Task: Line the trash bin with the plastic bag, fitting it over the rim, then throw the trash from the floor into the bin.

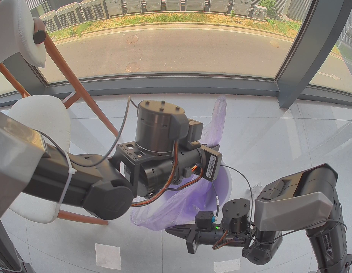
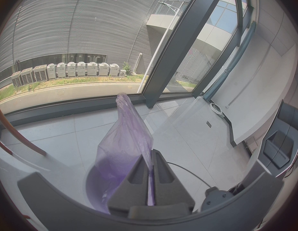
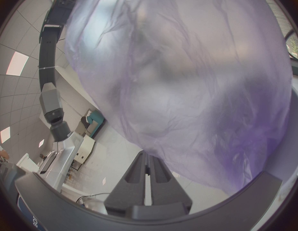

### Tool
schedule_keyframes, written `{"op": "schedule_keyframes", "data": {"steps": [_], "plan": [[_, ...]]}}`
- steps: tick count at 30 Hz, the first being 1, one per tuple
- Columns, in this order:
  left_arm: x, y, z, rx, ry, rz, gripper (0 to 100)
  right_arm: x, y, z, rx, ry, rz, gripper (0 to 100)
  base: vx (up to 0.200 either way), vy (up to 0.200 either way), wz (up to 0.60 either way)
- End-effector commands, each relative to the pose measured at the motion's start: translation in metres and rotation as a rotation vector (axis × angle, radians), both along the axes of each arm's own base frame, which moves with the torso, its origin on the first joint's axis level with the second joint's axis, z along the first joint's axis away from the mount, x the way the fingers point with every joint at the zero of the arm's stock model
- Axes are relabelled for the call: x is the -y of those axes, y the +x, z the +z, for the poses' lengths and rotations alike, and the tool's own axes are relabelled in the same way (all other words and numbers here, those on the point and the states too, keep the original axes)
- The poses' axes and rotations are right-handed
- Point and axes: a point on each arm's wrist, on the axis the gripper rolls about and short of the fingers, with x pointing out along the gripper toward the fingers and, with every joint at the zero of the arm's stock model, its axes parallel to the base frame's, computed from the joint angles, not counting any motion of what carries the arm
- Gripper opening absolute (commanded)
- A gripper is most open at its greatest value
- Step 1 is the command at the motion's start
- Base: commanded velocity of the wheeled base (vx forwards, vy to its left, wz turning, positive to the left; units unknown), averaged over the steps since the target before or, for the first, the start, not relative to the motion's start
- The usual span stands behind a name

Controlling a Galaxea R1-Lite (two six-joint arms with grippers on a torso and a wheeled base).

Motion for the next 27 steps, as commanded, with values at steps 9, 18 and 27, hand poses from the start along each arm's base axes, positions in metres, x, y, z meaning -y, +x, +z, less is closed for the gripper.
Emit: {"op": "schedule_keyframes", "data": {"steps": [9, 18, 27], "plan": [[0.008, -0.002, 0.001, 0.014, -0.006, 0.004, 0, 0.001, 0.046, -0.008, 0.045, 0.06, -0.173, 0, 0.0, 0.0, 0.0], [0.011, -0.002, -0.007, 0.001, 0.013, 0.015, 0, 0.032, 0.086, 0.013, 0.12, 0.112, -0.315, 0, 0.0, 0.0, 0.0], [0.016, 0.0, -0.019, -0.017, 0.045, 0.019, 0, 0.054, 0.102, 0.004, 0.116, 0.086, -0.433, 0, 0.0, 0.0, 0.0]]}}
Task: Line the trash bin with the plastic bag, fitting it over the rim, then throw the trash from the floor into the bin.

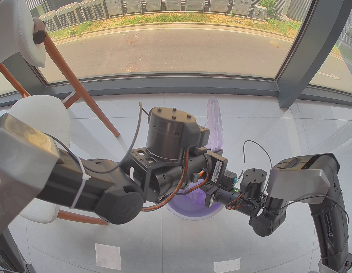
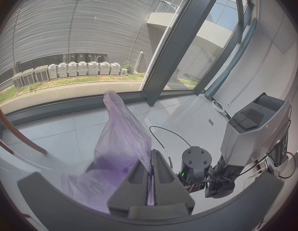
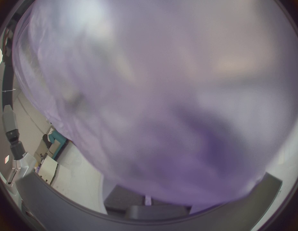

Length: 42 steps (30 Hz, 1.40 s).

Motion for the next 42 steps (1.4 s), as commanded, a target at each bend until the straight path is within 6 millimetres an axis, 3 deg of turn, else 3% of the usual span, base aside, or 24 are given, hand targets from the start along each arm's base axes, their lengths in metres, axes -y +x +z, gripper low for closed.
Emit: {"op": "schedule_keyframes", "data": {"steps": [1, 7, 13, 20, 28, 30, 33, 37, 42], "plan": [[0.005, -0.001, -0.011, -0.014, 0.027, 0.005, 0, 0.005, 0.006, -0.01, -0.01, -0.014, -0.06, 0, 0.0, 0.0, 0.0], [0.015, -0.01, -0.018, -0.023, 0.049, -0.007, 0, 0.003, 0.006, -0.018, -0.026, -0.016, -0.06, 0, 0.0, 0.0, 0.0], [0.012, -0.011, -0.024, -0.025, 0.08, 0.012, 0, -0.012, -0.025, -0.003, -0.094, 0.013, 0.041, 0, 0.0, 0.0, 0.0], [0.008, -0.011, -0.029, -0.033, 0.127, 0.052, 0, -0.005, -0.056, 0.018, -0.161, 0.024, 0.102, 0, 0.0, 0.0, 0.0], [0.001, -0.014, -0.04, -0.06, 0.173, 0.08, 0, 0.043, -0.124, 0.032, -0.312, -0.088, 0.091, 0, 0.0, 0.0, 0.0], [0.001, -0.014, -0.04, -0.06, 0.173, 0.08, 0, 0.044, -0.125, 0.033, -0.315, -0.089, 0.091, 0, 0.0, 0.0, 0.0], [-0.001, -0.013, -0.042, -0.066, 0.178, 0.088, 0, 0.068, -0.15, 0.052, -0.334, -0.09, 0.055, 0, 0.0, 0.0, 0.0], [-0.004, -0.015, -0.045, -0.074, 0.19, 0.085, 0, 0.084, -0.16, 0.071, -0.332, -0.026, 0.011, 0, 0.0, 0.0, 0.0], [-0.01, -0.022, -0.05, -0.092, 0.213, 0.079, 0, 0.094, -0.147, 0.096, -0.276, 0.115, -0.07, 0, 0.0, 0.0, 0.0]]}}
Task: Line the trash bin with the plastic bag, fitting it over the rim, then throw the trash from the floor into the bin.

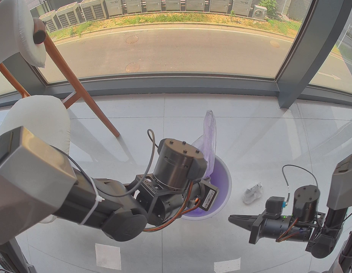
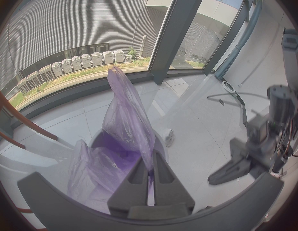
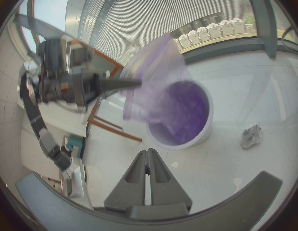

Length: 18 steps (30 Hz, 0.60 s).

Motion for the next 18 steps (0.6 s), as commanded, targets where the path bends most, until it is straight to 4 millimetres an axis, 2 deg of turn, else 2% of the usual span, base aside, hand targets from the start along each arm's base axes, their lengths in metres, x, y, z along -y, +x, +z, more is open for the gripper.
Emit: {"op": "schedule_keyframes", "data": {"steps": [1, 2, 3, 7, 10, 11, 12, 18], "plan": [[-0.008, -0.008, -0.007, -0.025, 0.028, -0.006, 0, 0.018, 0.002, 0.045, 0.117, 0.153, -0.102, 0, 0.0, 0.0, 0.0], [-0.008, -0.008, -0.007, -0.027, 0.03, -0.007, 0, 0.019, 0.001, 0.046, 0.119, 0.159, -0.101, 0, 0.0, 0.0, 0.0], [-0.006, -0.01, -0.008, -0.028, 0.031, -0.013, 0, 0.02, -0.001, 0.047, 0.116, 0.159, -0.103, 100, 0.0, 0.0, 0.0], [0.0, -0.016, -0.01, -0.031, 0.035, -0.036, 0, 0.018, 0.002, 0.049, 0.116, 0.174, -0.107, 100, 0.0, 0.0, 0.0], [0.006, -0.024, -0.01, -0.03, 0.035, -0.062, 0, 0.004, 0.029, 0.06, 0.123, 0.239, -0.18, 100, 0.0, 0.0, 0.0], [0.006, -0.024, -0.01, -0.029, 0.036, -0.064, 0, 0.003, 0.031, 0.06, 0.122, 0.238, -0.192, 100, 0.0, 0.0, 0.0], [0.008, -0.027, -0.01, -0.031, 0.037, -0.07, 0, -0.005, 0.045, 0.065, 0.115, 0.228, -0.244, 100, 0.0, 0.0, 0.0], [0.008, -0.027, -0.011, -0.031, 0.038, -0.071, 0, -0.025, 0.08, 0.089, 0.066, 0.249, -0.275, 100, 0.0, 0.0, 0.0]]}}
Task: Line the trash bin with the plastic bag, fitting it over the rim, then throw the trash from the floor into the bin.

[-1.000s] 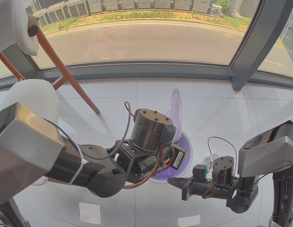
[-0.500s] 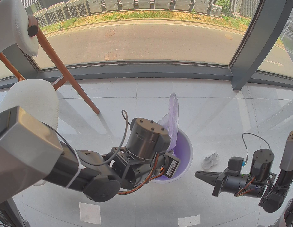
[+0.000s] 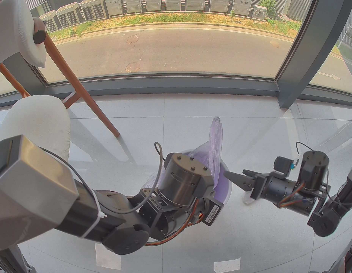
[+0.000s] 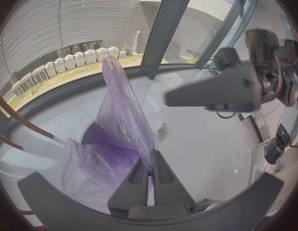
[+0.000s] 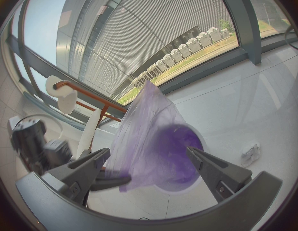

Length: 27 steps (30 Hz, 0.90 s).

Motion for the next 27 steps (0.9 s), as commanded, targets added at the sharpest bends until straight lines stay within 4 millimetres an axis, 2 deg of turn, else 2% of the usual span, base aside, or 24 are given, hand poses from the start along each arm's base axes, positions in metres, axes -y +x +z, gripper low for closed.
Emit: {"op": "schedule_keyframes", "data": {"steps": [1, 9, 20, 27], "plan": [[0.003, -0.004, 0.0, 0.0, 0.001, -0.012, 0, -0.023, 0.039, 0.029, -0.009, 0.041, -0.055, 100, 0.0, 0.0, 0.0], [0.002, -0.005, 0.0, -0.001, 0.0, -0.011, 0, -0.032, 0.049, 0.039, -0.043, 0.018, -0.05, 100, 0.0, 0.0, 0.0], [-0.001, -0.006, -0.003, -0.009, 0.011, -0.007, 0, -0.022, 0.043, 0.035, -0.067, 0.002, -0.092, 100, 0.0, 0.0, 0.0], [-0.001, -0.006, -0.003, -0.013, 0.01, -0.004, 0, -0.012, 0.037, 0.023, -0.072, -0.004, -0.108, 100, 0.0, 0.0, 0.0]]}}
